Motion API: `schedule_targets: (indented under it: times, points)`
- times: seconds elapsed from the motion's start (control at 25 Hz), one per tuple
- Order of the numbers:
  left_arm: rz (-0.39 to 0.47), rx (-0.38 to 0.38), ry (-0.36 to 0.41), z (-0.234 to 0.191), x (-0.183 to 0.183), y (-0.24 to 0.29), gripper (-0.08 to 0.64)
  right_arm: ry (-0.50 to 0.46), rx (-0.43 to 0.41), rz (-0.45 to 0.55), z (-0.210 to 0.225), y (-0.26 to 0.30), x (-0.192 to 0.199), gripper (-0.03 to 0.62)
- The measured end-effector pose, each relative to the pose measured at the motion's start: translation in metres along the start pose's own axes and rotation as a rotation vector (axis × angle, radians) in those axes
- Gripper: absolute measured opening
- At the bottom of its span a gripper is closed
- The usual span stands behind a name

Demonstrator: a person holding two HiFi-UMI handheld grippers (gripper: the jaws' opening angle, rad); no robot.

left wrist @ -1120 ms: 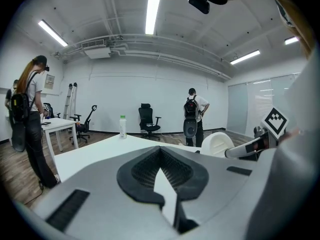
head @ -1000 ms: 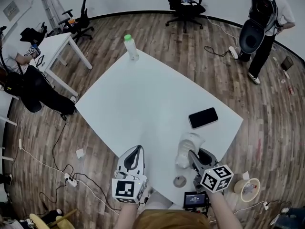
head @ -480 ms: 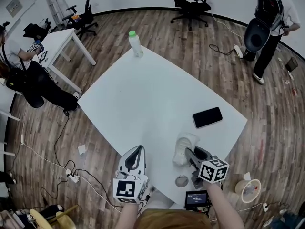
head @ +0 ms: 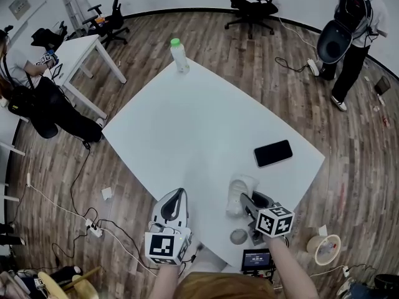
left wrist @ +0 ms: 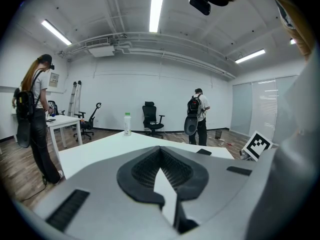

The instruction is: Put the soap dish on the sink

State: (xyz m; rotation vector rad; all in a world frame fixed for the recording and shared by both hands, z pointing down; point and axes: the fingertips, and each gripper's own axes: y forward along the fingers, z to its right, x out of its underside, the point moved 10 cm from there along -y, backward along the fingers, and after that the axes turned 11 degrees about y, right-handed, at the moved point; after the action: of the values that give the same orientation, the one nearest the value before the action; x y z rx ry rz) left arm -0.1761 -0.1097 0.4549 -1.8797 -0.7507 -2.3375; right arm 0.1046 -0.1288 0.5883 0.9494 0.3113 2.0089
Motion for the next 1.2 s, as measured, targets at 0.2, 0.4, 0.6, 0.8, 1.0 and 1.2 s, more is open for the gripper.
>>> schedule_targets:
  times: [0.2,0.4,0.6,0.8,1.0,1.2]
  points:
    - [0.005,0.006,-0.003,-0.001,-0.001,-0.002,0.007,-0.04,0.007,-0.002,-0.005,0.002,0.0,0.127]
    - [0.009,0.011,-0.01,-0.003,-0.001,-0.001,0.007,-0.04,0.029,-0.002,-0.005,0.006,-0.001,0.127]
    - [0.011,0.005,-0.014,-0.013,0.0,-0.002,0.007,-0.092,0.052,0.009,-0.011,0.01,-0.001,0.127]
    - [0.011,0.008,-0.017,-0.014,0.002,-0.001,0.007,-0.148,0.084,0.014,-0.013,0.012,-0.002,0.127]
    - [0.012,0.008,-0.015,-0.015,0.005,-0.005,0.007,-0.189,0.126,0.012,-0.016,0.012,0.001,0.135]
    - [0.011,0.009,0.007,-0.015,0.007,-0.008,0.007,-0.19,0.181,0.002,-0.015,0.011,0.003,0.143]
